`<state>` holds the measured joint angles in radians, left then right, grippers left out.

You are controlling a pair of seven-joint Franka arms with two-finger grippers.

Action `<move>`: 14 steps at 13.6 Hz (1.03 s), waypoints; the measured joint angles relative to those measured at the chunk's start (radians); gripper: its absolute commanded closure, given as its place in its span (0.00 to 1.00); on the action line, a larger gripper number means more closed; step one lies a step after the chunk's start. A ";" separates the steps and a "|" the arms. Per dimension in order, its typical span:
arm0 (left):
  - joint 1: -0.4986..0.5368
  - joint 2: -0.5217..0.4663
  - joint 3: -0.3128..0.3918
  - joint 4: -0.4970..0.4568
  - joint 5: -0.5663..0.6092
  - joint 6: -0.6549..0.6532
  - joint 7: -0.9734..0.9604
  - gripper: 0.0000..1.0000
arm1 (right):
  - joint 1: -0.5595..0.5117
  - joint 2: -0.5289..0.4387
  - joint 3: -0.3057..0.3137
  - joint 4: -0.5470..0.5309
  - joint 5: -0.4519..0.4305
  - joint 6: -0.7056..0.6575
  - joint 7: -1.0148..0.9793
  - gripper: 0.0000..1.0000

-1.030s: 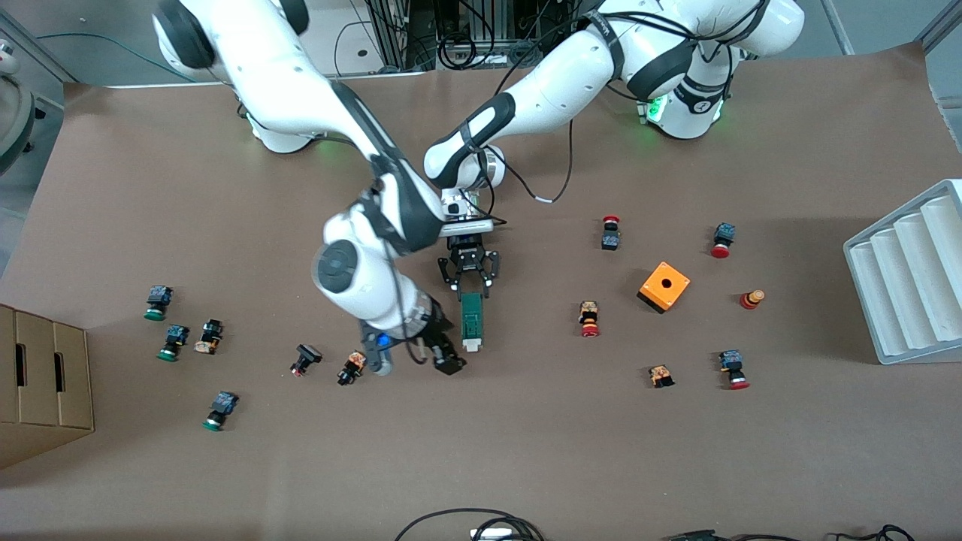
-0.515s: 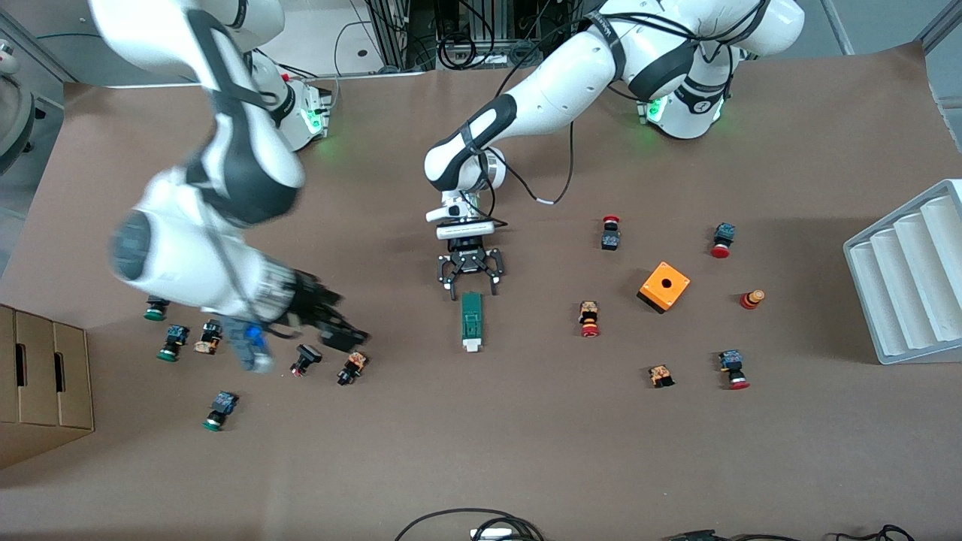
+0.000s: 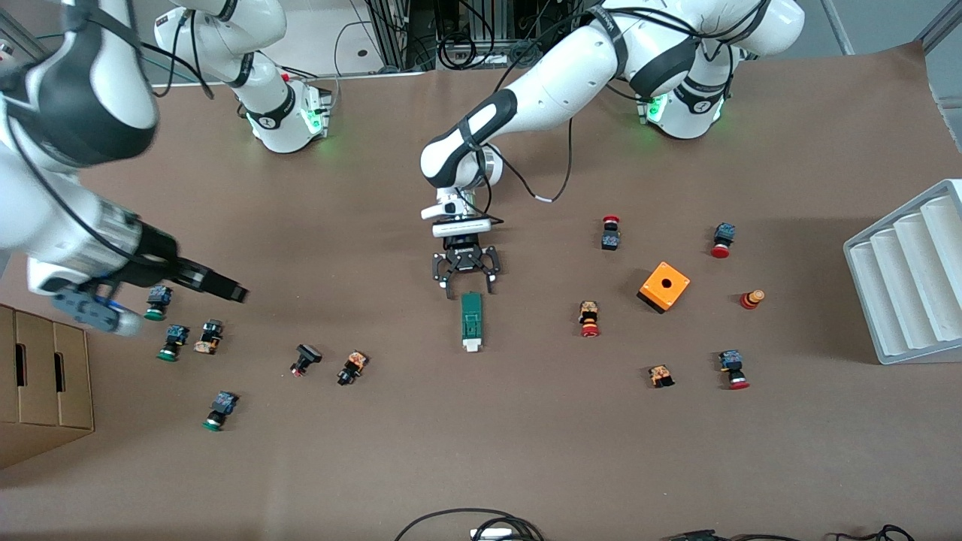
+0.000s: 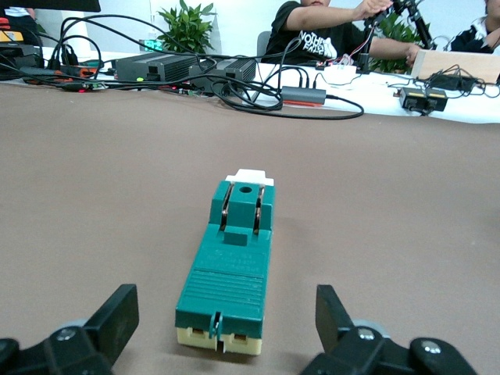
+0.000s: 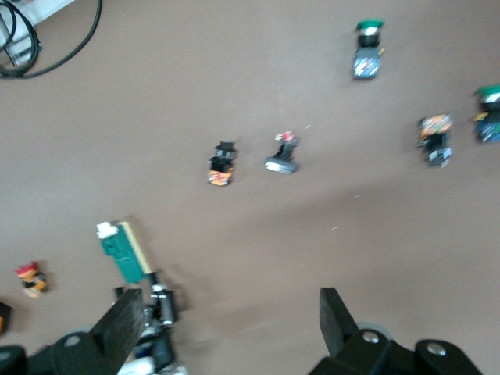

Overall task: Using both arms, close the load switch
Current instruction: 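Open the right gripper and withdraw it from the handle, then open the left gripper and lift it off the switch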

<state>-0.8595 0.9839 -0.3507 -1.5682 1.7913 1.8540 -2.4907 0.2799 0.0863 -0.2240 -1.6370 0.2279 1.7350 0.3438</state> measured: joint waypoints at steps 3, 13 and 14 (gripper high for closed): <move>0.003 -0.042 -0.016 0.003 -0.070 0.000 0.093 0.00 | -0.053 -0.078 -0.001 -0.059 -0.057 0.000 -0.191 0.00; 0.018 -0.204 -0.028 0.007 -0.278 0.056 0.340 0.00 | -0.065 -0.164 -0.048 -0.137 -0.157 0.006 -0.384 0.00; 0.025 -0.227 -0.028 0.008 -0.298 0.079 0.363 0.00 | -0.064 -0.164 -0.048 -0.138 -0.159 0.008 -0.388 0.00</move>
<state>-0.8344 0.7566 -0.3784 -1.5604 1.4934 1.9334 -2.1280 0.2160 -0.0775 -0.2720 -1.7753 0.0693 1.7425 -0.0439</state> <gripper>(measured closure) 0.000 0.000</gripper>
